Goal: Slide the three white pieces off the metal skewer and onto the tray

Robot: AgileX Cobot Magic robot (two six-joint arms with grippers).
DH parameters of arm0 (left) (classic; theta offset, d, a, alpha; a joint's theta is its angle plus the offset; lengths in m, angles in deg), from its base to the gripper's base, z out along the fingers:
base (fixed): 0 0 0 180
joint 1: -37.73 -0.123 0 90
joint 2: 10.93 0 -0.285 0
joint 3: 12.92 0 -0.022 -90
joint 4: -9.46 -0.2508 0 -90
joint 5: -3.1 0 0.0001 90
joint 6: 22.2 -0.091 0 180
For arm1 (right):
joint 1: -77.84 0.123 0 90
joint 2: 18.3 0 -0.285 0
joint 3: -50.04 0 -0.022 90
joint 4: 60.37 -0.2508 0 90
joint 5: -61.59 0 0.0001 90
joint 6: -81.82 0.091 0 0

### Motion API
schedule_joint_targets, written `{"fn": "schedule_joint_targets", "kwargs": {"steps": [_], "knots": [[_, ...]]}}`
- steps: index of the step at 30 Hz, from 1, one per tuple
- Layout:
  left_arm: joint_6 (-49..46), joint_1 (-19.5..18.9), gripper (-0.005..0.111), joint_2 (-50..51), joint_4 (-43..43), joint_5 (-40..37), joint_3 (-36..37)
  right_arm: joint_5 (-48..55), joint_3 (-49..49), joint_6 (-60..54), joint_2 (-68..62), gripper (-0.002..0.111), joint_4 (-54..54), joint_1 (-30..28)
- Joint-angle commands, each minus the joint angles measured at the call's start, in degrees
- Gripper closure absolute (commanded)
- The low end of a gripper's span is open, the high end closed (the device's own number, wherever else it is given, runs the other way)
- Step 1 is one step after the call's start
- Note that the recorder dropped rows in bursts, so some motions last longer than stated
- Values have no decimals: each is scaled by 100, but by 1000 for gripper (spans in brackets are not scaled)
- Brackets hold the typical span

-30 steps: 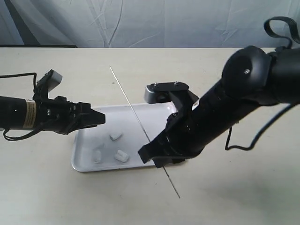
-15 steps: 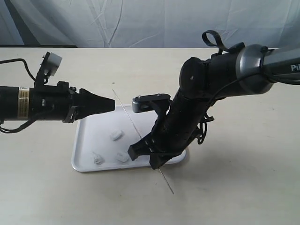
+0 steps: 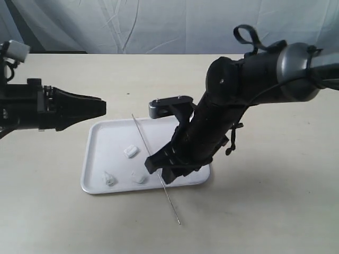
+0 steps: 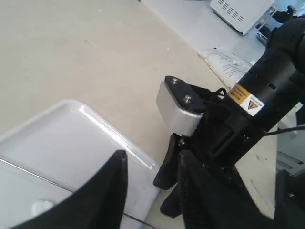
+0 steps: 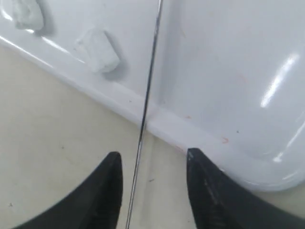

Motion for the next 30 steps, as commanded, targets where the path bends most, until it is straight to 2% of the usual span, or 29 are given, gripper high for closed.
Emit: {"fn": "schedule_joint_targets", "kwargs": {"steps": [1, 7, 12, 15, 19, 23, 30], "knots": [[-739, -356, 71, -947, 181, 139, 565, -140, 31, -140, 709, 68, 358, -2], [-815, -958, 71, -2802, 53, 261, 1318, -300, -249, -630, 1885, 68, 184, 6], [-293, -1450, 71, -4580, -290, 378, 1632, -1669, -1407, -841, 3348, 72, -113, 6], [259, -1636, 71, -5645, -421, 378, 1700, -2907, -2312, -835, 4530, 72, -296, 94], [914, -1695, 71, -6541, -254, 378, 1807, -3718, -3271, -818, 6079, 72, -296, 311], [1023, -1695, 71, -7012, 430, 378, 2120, -3650, -3746, -818, 7232, 72, -424, 403], [1545, -1584, 71, -7566, -392, 378, 2353, -3120, -4434, -820, 8407, 72, -539, 403]]}}
